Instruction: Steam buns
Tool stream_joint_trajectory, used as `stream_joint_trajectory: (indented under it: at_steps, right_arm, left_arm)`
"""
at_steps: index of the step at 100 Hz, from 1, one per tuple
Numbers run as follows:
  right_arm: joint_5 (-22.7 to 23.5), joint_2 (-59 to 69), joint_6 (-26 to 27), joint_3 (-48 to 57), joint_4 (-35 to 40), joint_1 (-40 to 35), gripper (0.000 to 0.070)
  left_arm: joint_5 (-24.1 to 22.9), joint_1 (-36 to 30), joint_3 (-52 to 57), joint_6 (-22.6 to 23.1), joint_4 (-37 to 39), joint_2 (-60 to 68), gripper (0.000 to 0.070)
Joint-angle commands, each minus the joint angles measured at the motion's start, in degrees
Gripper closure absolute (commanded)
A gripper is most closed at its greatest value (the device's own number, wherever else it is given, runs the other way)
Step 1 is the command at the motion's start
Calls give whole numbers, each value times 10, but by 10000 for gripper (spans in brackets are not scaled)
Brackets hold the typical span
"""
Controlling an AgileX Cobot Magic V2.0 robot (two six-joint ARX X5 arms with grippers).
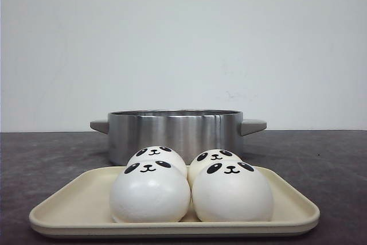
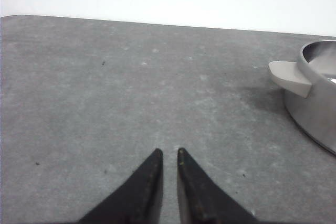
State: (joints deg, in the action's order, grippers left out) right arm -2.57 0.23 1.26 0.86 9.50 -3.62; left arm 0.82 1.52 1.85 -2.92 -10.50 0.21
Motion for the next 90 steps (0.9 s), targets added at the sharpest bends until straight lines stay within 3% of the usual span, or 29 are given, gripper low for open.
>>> stream_joint_trajectory:
  at_steps: [1, 64, 77, 83, 90]
  right_arm:
    - [0, 0, -4, -2, -7, 1, 687]
    - [0, 0, -4, -2, -7, 1, 687]
    - [4, 0, 19, -2, -48, 1, 687]
    - [18, 0, 31, -2, -70, 0, 687]
    - [30, 0, 42, -2, -94, 0, 687]
  left_arm:
    - [3, 0, -10, 4, -2, 0, 697]
    - [3, 0, -10, 3, -2, 0, 697]
    - [3, 0, -10, 2, -2, 0, 697]
    - [13, 0, -10, -30, -2, 0, 697]
    - [33, 0, -9, -108, -2, 0, 698]
